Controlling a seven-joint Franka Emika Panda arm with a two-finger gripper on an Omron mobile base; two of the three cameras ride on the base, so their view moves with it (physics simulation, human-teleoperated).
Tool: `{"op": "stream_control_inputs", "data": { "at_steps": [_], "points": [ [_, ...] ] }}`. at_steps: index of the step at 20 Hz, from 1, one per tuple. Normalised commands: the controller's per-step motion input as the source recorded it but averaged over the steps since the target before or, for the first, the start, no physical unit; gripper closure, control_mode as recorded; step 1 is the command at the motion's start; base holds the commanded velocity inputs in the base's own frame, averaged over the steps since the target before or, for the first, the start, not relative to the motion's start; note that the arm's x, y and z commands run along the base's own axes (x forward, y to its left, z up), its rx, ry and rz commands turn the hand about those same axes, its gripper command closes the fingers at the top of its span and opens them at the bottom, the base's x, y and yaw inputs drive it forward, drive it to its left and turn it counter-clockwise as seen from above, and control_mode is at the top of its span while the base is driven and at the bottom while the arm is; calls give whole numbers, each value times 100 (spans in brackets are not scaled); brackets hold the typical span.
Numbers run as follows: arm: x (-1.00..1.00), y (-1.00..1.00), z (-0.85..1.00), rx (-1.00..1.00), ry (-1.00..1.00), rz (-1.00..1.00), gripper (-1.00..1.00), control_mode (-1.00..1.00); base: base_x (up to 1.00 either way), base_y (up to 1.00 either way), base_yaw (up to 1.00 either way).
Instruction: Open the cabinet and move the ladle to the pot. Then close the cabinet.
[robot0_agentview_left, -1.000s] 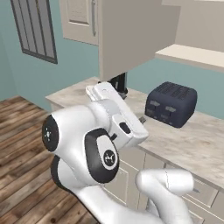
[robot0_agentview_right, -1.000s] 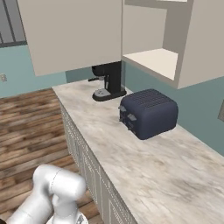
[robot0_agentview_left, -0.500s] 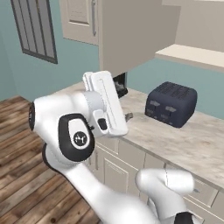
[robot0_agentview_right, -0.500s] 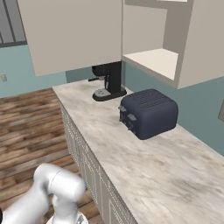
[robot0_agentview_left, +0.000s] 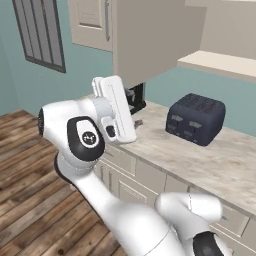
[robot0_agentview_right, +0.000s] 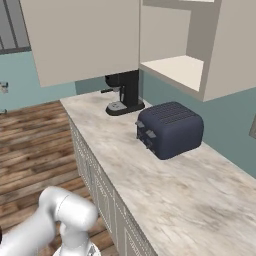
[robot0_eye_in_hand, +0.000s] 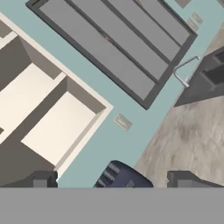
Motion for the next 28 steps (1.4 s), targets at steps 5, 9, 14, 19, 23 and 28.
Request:
{"op": "stream_control_inputs", "data": {
  "at_steps": [5,9,14,19,23,28],
  "points": [
    [48,0,0,0,-11,0,-100,-100,0,0,0],
    [29,9,0,-1,-25,0,-100,-100,0,0,0],
    [32,5,0,0,-24,-2,-100,-100,0,0,0],
    [41,11,0,0,-19,-1,-100,-100,0,0,0],
    [28,29,0,0,-7,-2,-100,-100,0,0,0],
    [23,47,-2,0,0,0,-100,-100,0,0,0]
  ]
}}
